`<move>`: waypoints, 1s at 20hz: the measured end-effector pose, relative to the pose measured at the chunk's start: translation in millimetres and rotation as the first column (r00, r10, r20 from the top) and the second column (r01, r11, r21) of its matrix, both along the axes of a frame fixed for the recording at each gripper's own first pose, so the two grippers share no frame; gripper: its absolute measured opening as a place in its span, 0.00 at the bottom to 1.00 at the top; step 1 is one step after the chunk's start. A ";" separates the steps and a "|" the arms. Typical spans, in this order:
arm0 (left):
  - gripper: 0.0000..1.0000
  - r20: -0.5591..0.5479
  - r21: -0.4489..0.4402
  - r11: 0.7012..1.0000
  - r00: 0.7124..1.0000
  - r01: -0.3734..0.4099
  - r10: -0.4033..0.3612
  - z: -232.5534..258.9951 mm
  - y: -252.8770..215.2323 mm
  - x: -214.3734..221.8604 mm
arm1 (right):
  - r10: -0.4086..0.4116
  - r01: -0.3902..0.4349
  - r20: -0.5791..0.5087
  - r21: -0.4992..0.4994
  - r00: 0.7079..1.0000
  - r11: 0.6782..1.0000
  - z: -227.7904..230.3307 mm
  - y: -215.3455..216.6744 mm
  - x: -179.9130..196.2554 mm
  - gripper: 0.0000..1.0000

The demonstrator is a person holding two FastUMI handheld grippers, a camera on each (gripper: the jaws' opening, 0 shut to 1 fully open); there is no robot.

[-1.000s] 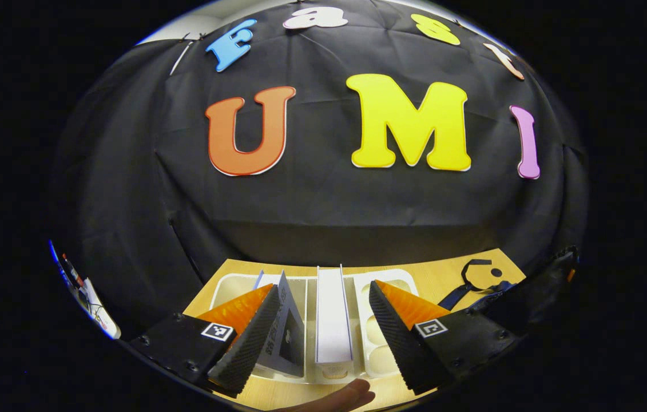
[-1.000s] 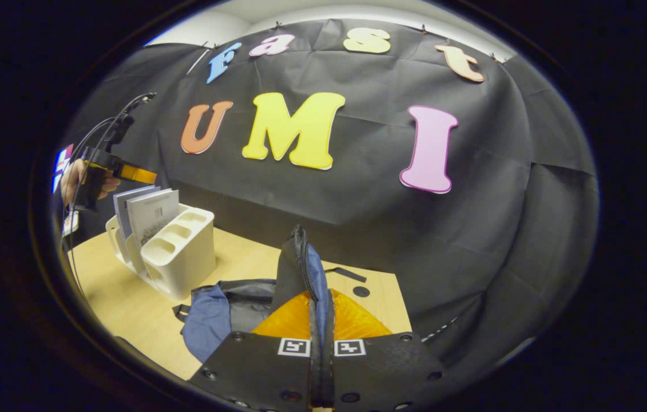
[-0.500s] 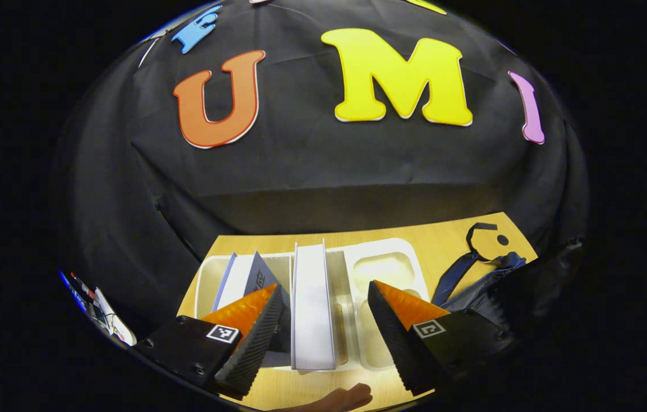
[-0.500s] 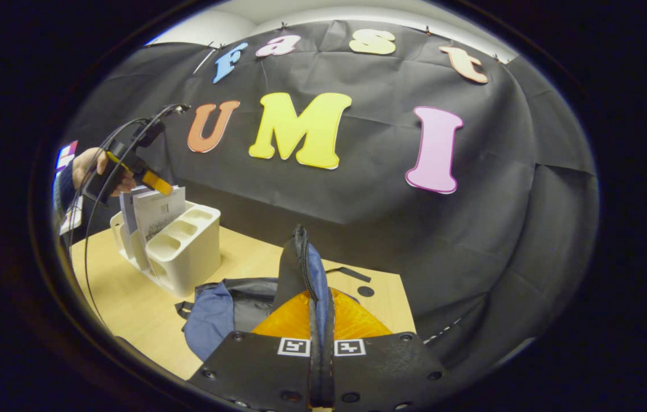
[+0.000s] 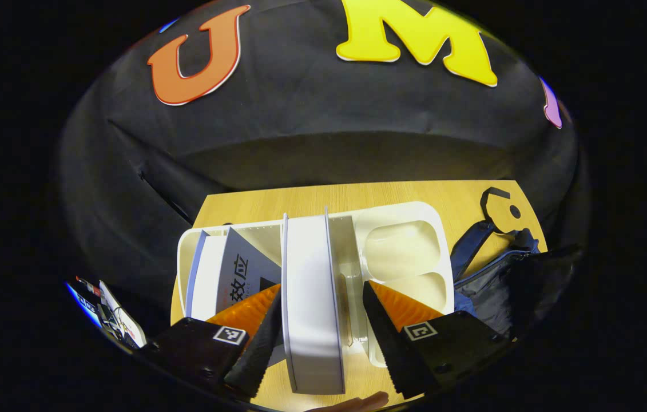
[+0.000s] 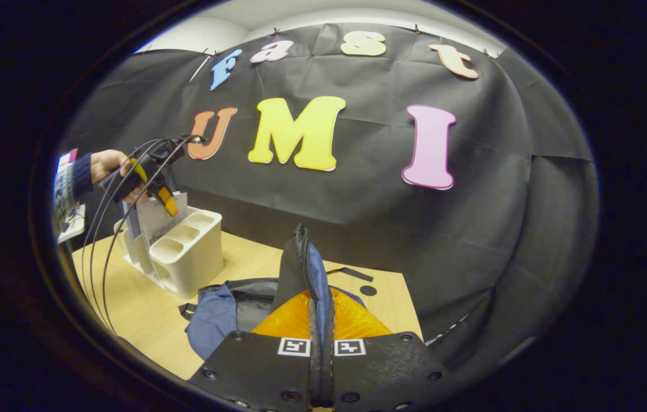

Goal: Open the schoolbag, grab two books from the bookshelf and put them into the schoolbag.

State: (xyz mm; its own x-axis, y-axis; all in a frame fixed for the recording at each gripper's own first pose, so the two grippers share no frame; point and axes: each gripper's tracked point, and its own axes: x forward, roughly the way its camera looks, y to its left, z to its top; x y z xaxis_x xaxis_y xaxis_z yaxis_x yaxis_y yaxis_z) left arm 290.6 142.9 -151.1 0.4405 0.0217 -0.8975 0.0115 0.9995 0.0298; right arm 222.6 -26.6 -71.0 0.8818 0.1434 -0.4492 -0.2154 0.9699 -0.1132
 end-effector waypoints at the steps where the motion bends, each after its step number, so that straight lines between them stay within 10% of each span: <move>1: 0.81 -0.034 -0.014 1.000 0.999 0.005 -0.005 -3.0 -3.2 -1.5 | 0.002 -0.002 0.002 0.006 1.000 1.000 1.0 0.5 -1.4 0.00; 8: 0.50 -0.160 -0.032 0.999 0.986 -0.040 0.034 -23.5 -2.0 -9.2 | 0.026 -0.026 0.011 -0.001 1.000 1.000 -2.7 1.7 -6.4 0.00; 20: 0.48 -0.021 -0.015 1.000 0.999 -0.025 0.025 32.0 -4.9 -59.0 | 0.051 -0.051 0.012 -0.034 0.999 0.998 -12.9 16.6 -4.5 0.00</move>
